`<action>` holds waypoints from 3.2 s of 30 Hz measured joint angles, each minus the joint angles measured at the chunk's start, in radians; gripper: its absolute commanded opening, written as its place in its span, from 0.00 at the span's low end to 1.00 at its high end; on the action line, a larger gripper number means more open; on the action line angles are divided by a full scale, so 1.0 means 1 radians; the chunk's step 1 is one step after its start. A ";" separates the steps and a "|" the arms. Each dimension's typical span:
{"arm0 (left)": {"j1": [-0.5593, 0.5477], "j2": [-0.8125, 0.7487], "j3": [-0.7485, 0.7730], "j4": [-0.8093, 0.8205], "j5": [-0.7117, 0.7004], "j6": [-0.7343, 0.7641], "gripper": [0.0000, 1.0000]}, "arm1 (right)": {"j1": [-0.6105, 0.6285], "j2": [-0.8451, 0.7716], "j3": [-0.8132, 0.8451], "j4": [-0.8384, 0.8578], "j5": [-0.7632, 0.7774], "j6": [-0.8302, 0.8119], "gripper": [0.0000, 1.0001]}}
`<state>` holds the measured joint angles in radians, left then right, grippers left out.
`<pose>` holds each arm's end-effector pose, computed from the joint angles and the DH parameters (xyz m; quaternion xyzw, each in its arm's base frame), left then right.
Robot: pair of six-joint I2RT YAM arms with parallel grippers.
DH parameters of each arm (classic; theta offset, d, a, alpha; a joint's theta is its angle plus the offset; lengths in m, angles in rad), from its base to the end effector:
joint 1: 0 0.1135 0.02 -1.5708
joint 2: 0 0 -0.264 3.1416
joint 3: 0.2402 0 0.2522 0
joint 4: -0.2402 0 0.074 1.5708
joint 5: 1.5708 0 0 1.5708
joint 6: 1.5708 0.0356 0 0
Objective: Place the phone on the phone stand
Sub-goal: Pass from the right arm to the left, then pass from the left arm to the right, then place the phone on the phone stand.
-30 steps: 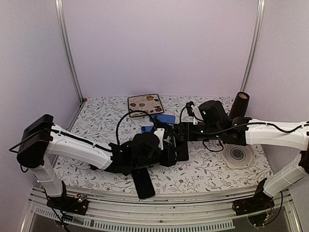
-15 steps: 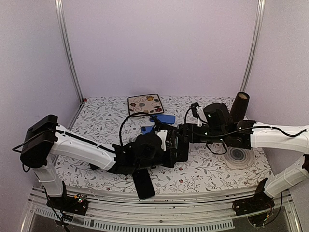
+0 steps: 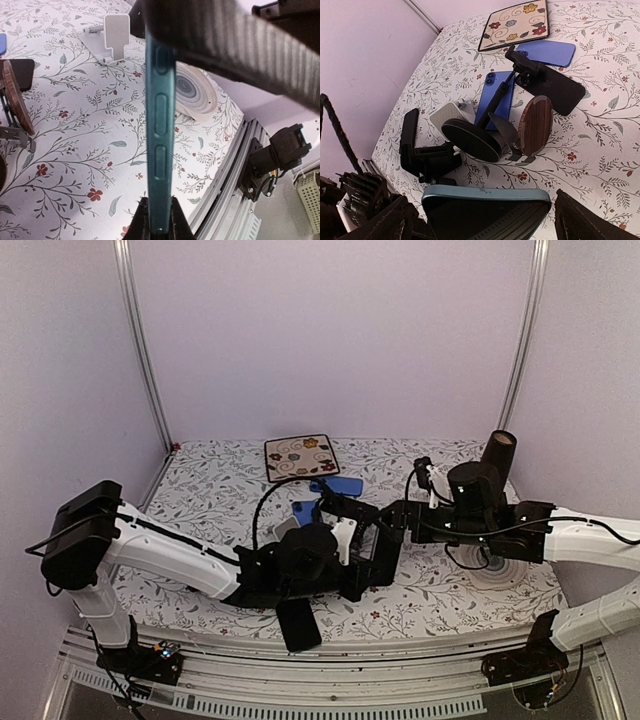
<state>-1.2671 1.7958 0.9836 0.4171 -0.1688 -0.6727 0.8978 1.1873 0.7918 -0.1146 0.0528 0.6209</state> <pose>0.1228 -0.3719 0.1923 0.1981 0.8065 -0.4161 0.3703 0.1673 0.2068 0.2658 -0.1058 0.8559 0.3316 0.3824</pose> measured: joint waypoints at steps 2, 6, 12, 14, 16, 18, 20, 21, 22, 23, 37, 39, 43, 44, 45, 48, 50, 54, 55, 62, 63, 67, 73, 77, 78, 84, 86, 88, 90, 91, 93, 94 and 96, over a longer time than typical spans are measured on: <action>-0.004 0.000 -0.005 0.004 0.005 0.019 0.00 | 0.000 -0.024 -0.014 0.001 -0.001 0.002 0.99; -0.009 -0.002 -0.014 0.012 0.008 0.059 0.00 | 0.000 -0.069 -0.039 -0.001 -0.003 0.008 0.99; -0.010 -0.010 -0.024 0.012 0.012 0.113 0.00 | 0.000 -0.094 -0.041 -0.005 -0.006 0.016 0.99; -0.010 -0.019 -0.026 0.012 0.012 0.125 0.00 | 0.000 -0.097 -0.041 -0.006 -0.006 0.019 0.99; -0.010 -0.025 -0.026 0.013 0.012 0.133 0.00 | 0.000 -0.097 -0.042 -0.006 -0.007 0.022 0.99; -0.010 -0.028 -0.026 0.013 0.013 0.139 0.00 | 0.000 -0.097 -0.042 -0.005 -0.007 0.027 0.99; -0.010 -0.029 -0.026 0.013 0.013 0.146 0.00 | 0.000 -0.094 -0.042 -0.005 -0.011 0.034 0.99; -0.010 -0.029 -0.026 0.013 0.012 0.149 0.00 | 0.000 -0.092 -0.042 -0.004 -0.012 0.038 0.99; -0.010 -0.029 -0.025 0.010 0.011 0.150 0.00 | 0.000 -0.087 -0.043 -0.002 -0.014 0.043 0.99; -0.011 -0.029 -0.024 0.008 0.010 0.150 0.00 | 0.000 -0.082 -0.045 0.003 -0.018 0.050 0.99; -0.012 -0.029 0.005 -0.034 -0.005 0.151 0.00 | 0.000 -0.061 -0.073 0.077 -0.021 0.127 0.85; -0.012 -0.028 0.007 -0.039 -0.006 0.150 0.00 | 0.000 -0.055 -0.073 0.087 -0.021 0.133 0.83; -0.012 -0.026 0.013 -0.047 -0.009 0.149 0.00 | 0.000 -0.048 -0.074 0.103 -0.019 0.146 0.79; -0.012 -0.025 0.015 -0.049 -0.010 0.149 0.00 | 0.000 -0.047 -0.074 0.106 -0.018 0.146 0.78; -0.012 -0.023 0.016 -0.049 -0.012 0.148 0.00 | 0.000 -0.046 -0.076 0.108 -0.016 0.146 0.77; -0.012 -0.018 0.022 -0.060 -0.014 0.145 0.00 | 0.000 -0.043 -0.080 0.110 -0.009 0.146 0.71; -0.012 -0.014 0.028 -0.068 -0.015 0.142 0.00 | 0.000 -0.042 -0.082 0.111 -0.005 0.145 0.61; -0.012 -0.008 0.039 -0.078 -0.018 0.134 0.01 | 0.000 -0.042 -0.082 0.111 0.002 0.143 0.42; -0.012 -0.007 0.043 -0.082 -0.019 0.130 0.06 | 0.000 -0.042 -0.082 0.111 0.005 0.142 0.38; -0.013 -0.001 0.052 -0.079 -0.025 0.129 0.44 | 0.000 -0.042 -0.082 0.069 0.029 0.134 0.28; -0.014 -0.001 0.054 -0.078 -0.026 0.131 0.50 | 0.000 -0.042 -0.082 0.055 0.035 0.127 0.28; -0.016 -0.001 0.056 -0.061 -0.028 0.125 0.67 | -0.003 -0.043 -0.080 0.019 0.053 0.107 0.27; -0.017 -0.012 0.034 -0.051 -0.041 0.117 0.88 | -0.052 -0.047 -0.065 -0.031 0.055 0.052 0.27; -0.018 -0.054 -0.017 -0.051 -0.059 0.114 0.93 | -0.108 -0.057 -0.055 -0.057 0.068 0.006 0.26; -0.018 -0.070 -0.031 -0.052 -0.064 0.112 0.94 | -0.127 -0.060 -0.052 -0.066 0.068 -0.009 0.26; -0.017 -0.170 -0.109 -0.053 -0.091 0.100 0.94 | -0.245 -0.064 -0.037 -0.096 0.069 -0.098 0.26; -0.015 -0.208 -0.138 -0.058 -0.106 0.096 0.94 | -0.290 -0.061 -0.029 -0.103 0.070 -0.131 0.26; -0.014 -0.252 -0.171 -0.070 -0.121 0.095 0.95 | -0.336 -0.047 -0.017 -0.102 0.078 -0.171 0.26; -0.010 -0.309 -0.210 -0.091 -0.142 0.093 0.95 | -0.362 -0.025 -0.007 -0.094 0.095 -0.207 0.25; -0.008 -0.342 -0.231 -0.101 -0.155 0.093 0.95 | -0.372 -0.011 0.000 -0.092 0.102 -0.222 0.25; -0.002 -0.406 -0.271 -0.121 -0.177 0.092 0.95 | -0.386 0.021 0.012 -0.079 0.117 -0.258 0.25; 0.003 -0.441 -0.292 -0.132 -0.188 0.092 0.95 | -0.392 0.040 0.020 -0.073 0.126 -0.272 0.24; 0.020 -0.518 -0.340 -0.163 -0.220 0.089 0.95 | -0.402 0.072 0.031 -0.052 0.138 -0.305 0.24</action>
<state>-1.2469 1.2774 0.6437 0.2543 -0.3885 -0.5838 0.4957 1.2598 0.8230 -0.1669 0.1905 0.3157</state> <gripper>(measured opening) 0.951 0.761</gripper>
